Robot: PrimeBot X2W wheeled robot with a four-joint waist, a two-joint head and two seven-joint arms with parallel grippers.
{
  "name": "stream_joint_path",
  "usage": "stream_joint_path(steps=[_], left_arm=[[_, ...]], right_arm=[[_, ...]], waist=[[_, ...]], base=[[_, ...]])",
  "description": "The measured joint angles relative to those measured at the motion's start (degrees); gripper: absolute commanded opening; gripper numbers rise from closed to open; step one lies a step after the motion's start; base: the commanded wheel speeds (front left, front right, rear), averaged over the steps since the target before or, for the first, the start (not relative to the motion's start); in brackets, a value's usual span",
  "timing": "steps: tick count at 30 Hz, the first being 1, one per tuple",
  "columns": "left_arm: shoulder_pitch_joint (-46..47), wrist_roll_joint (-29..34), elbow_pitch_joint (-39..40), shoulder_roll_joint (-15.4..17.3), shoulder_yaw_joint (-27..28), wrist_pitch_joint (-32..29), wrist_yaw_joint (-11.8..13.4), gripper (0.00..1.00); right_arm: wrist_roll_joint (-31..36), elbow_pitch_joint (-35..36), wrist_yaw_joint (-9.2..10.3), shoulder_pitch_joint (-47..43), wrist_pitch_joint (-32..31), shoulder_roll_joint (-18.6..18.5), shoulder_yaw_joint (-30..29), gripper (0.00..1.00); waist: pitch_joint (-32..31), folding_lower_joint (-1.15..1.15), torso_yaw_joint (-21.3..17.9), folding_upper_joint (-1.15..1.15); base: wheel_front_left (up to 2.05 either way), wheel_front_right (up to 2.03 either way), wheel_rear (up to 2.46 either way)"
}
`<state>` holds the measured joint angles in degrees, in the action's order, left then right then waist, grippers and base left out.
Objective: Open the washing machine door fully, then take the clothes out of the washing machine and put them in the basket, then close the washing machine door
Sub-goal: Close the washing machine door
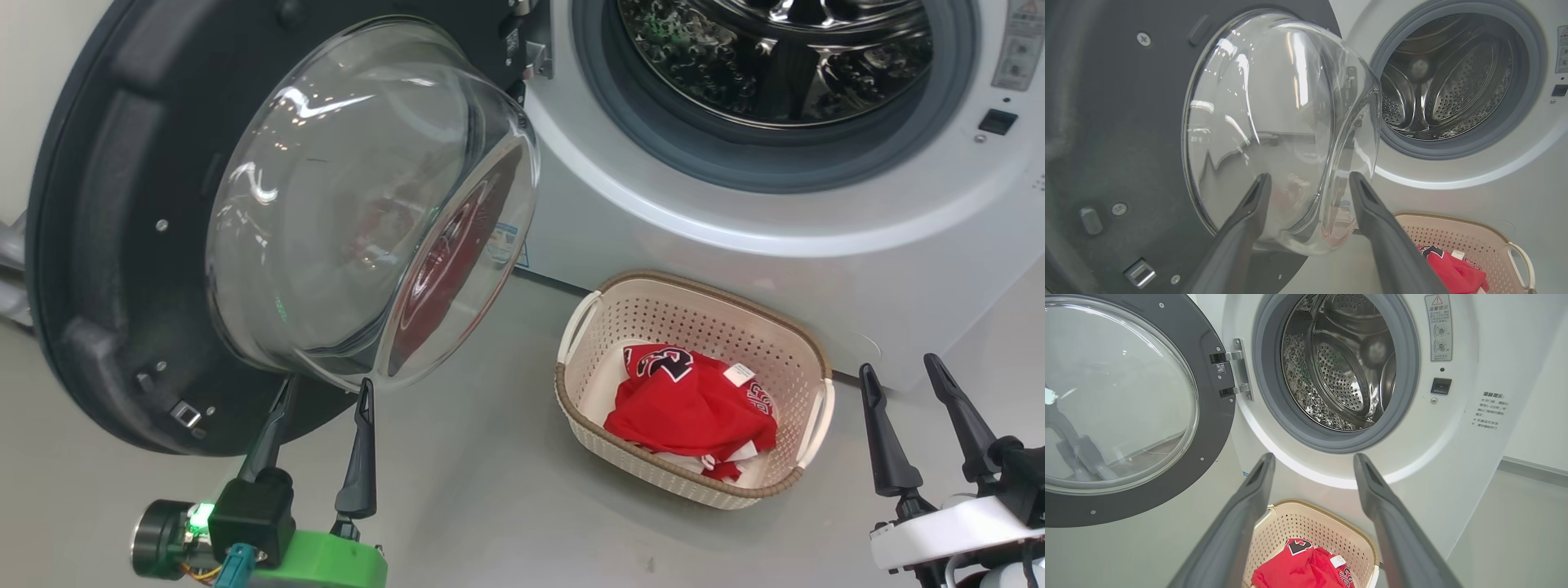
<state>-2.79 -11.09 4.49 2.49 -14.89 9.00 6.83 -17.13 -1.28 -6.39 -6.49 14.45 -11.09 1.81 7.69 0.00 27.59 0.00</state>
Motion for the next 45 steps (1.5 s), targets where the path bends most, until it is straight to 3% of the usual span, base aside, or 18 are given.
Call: stream_joint_path(steps=[14,15,16,17,18,19,29,38,45], left_arm=[[-1.1,-0.1,0.1,0.0,0.9,0.5,0.0,0.98],[-1.1,-0.1,0.1,0.0,0.8,0.5,0.0,0.65],[-1.1,-0.2,0.1,0.0,0.7,0.5,0.0,0.45],[-1.1,-0.3,0.1,0.0,0.5,0.5,0.0,0.36],[-1.1,-0.3,0.1,0.0,0.5,0.5,0.0,0.09],[-1.1,-0.4,0.1,0.0,0.4,0.5,0.0,0.0],[-1.1,-2.4,2.1,0.0,-0.7,1.7,0.0,0.0],[-0.7,-7.3,8.9,0.0,-2.7,4.3,0.0,0.0],[1.8,-19.1,18.0,0.1,-3.7,5.4,0.0,0.0]], right_arm=[[0.2,0.1,0.0,0.0,0.0,0.1,1.1,1.0],[0.2,0.1,0.0,0.0,0.0,0.1,1.1,1.0],[0.2,0.1,0.0,0.0,0.0,0.1,1.1,1.0],[0.2,0.1,0.0,0.0,0.0,0.1,1.1,1.0],[0.2,0.1,0.0,0.0,0.0,0.1,1.1,1.0],[0.2,0.1,0.0,0.0,0.0,0.1,1.2,1.0],[0.2,0.1,0.0,0.0,0.0,0.0,1.4,1.0],[0.2,0.3,0.0,0.0,0.0,-0.2,1.4,1.0],[0.2,0.4,0.0,0.0,-0.1,-0.3,1.4,1.0]], waist=[[-0.1,0.0,2.3,0.0],[-0.1,0.0,2.4,0.0],[-0.1,0.0,2.4,0.0],[-0.1,0.0,2.5,0.0],[-0.1,0.0,2.5,0.0],[-0.1,0.0,2.5,0.0],[0.2,0.0,2.9,0.0],[0.3,0.0,3.3,0.0],[0.4,0.0,3.5,0.0]], base=[[0.0,0.0,0.0],[0.0,0.0,0.0],[0.0,0.0,0.0],[0.0,0.0,0.0],[0.0,0.0,0.0],[0.0,0.0,0.0],[0.0,0.0,0.0],[0.0,0.0,0.0],[0.0,0.0,0.0]])
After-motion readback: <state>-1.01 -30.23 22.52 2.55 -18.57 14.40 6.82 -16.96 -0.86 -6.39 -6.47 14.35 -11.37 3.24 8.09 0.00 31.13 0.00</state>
